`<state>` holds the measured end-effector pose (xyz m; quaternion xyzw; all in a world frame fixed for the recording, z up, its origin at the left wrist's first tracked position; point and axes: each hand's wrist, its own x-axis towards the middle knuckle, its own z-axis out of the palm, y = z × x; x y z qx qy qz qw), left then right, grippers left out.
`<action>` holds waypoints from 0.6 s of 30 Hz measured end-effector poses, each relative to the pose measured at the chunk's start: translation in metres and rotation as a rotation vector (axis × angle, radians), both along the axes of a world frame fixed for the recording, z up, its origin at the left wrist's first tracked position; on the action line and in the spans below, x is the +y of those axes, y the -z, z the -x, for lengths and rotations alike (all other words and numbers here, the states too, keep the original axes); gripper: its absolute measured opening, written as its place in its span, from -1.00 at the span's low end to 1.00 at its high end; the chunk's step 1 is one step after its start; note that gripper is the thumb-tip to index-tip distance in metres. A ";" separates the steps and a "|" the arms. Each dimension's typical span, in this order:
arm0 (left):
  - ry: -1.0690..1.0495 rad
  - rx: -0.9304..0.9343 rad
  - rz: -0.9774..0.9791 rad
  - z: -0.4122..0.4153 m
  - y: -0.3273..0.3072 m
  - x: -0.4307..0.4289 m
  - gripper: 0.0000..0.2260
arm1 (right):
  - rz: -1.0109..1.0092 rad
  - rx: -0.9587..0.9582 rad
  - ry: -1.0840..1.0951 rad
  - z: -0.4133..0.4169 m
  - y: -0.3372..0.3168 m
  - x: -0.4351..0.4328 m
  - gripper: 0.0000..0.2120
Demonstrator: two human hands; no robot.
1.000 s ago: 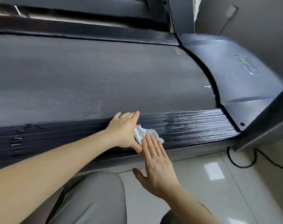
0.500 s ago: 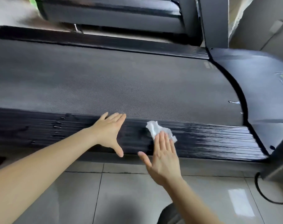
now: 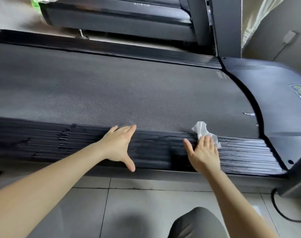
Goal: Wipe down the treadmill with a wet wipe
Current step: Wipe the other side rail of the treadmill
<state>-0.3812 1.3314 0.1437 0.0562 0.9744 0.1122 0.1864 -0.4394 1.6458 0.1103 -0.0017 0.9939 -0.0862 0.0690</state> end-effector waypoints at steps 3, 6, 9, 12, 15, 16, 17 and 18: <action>0.000 0.018 -0.022 0.001 0.001 0.001 0.48 | 0.005 0.064 -0.140 -0.022 0.006 -0.070 0.10; -0.002 0.092 -0.038 0.000 0.007 -0.003 0.35 | 0.118 0.112 -0.421 -0.043 0.014 -0.148 -0.14; -0.003 0.129 -0.090 -0.002 0.015 -0.009 0.27 | 0.168 0.139 -0.667 -0.053 0.010 -0.157 -0.35; 0.004 0.077 -0.087 -0.006 0.015 -0.012 0.43 | 0.027 0.133 -0.675 -0.065 0.015 -0.094 -0.26; 0.017 0.057 -0.098 -0.006 0.012 -0.012 0.45 | -0.072 0.121 -0.324 -0.063 0.014 -0.014 -0.06; 0.024 0.059 -0.105 -0.006 0.013 -0.012 0.45 | -0.086 0.121 -0.183 -0.062 0.011 0.002 0.02; 0.029 0.065 -0.110 -0.006 0.013 -0.013 0.44 | -0.094 0.127 -0.060 -0.063 0.009 0.009 0.08; 0.039 0.072 -0.106 -0.007 0.012 -0.013 0.43 | -0.090 0.132 0.033 -0.065 0.008 0.003 0.12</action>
